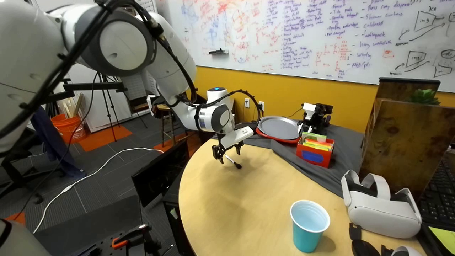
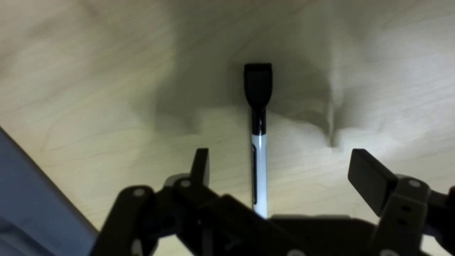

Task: Put the sharpie in the cup

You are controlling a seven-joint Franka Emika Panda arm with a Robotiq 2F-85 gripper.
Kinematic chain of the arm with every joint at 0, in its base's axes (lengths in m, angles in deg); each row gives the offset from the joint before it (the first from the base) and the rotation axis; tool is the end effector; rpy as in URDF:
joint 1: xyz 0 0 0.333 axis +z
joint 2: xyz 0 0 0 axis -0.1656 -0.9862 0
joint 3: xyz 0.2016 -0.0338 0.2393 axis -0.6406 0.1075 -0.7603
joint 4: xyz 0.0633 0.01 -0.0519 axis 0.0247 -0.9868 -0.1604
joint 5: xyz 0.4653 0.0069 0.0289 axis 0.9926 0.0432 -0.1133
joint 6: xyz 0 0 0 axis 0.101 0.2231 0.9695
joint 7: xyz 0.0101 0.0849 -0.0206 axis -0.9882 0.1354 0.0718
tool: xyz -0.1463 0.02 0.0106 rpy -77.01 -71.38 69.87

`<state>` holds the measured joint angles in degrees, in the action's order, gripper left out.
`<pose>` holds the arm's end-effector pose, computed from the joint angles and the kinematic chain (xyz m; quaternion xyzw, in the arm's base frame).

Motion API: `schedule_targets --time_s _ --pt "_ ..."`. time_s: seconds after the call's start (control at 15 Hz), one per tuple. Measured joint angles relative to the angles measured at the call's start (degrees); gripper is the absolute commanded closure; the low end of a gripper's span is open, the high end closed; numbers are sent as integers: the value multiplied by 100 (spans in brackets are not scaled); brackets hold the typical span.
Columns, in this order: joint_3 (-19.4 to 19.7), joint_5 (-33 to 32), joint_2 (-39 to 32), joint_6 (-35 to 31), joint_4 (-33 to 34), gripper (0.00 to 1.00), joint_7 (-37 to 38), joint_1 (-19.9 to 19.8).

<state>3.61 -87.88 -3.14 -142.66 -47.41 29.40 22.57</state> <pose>0.6322 0.2867 0.0274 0.6831 0.7277 0.0487 0.0383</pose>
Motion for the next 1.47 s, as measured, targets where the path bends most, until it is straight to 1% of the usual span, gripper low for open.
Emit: schedule_targets --time_s 0.07,0.2,0.47,0.6,0.67,0.8,0.87,0.93,1.07,1.13,1.2,1.27,1.33,1.4,1.47 --pt "0 0 -39 0 51 6 0 1" --pt "-3 0 -108 0 142 11 0 2" --pt "-6 0 -213 0 280 12 0 3" --pt "-6 0 -255 1 331 16 0 3" --pt "-6 0 -275 1 350 24 0 3" --pt "-6 0 -308 2 382 27 0 3" --pt "-6 0 -325 6 402 32 0 3" --pt "-6 0 -344 10 422 29 0 3" --pt "-6 0 -381 17 453 30 0 3" --pt "-6 0 -400 25 470 38 0 3" --pt "-7 0 -416 37 485 40 0 3" --pt "-8 0 -429 55 501 61 0 3" --pt "-14 1 -430 86 519 64 0 3" --pt "-20 1 -431 121 541 65 0 3" --pt "-21 1 -435 136 556 72 0 3"
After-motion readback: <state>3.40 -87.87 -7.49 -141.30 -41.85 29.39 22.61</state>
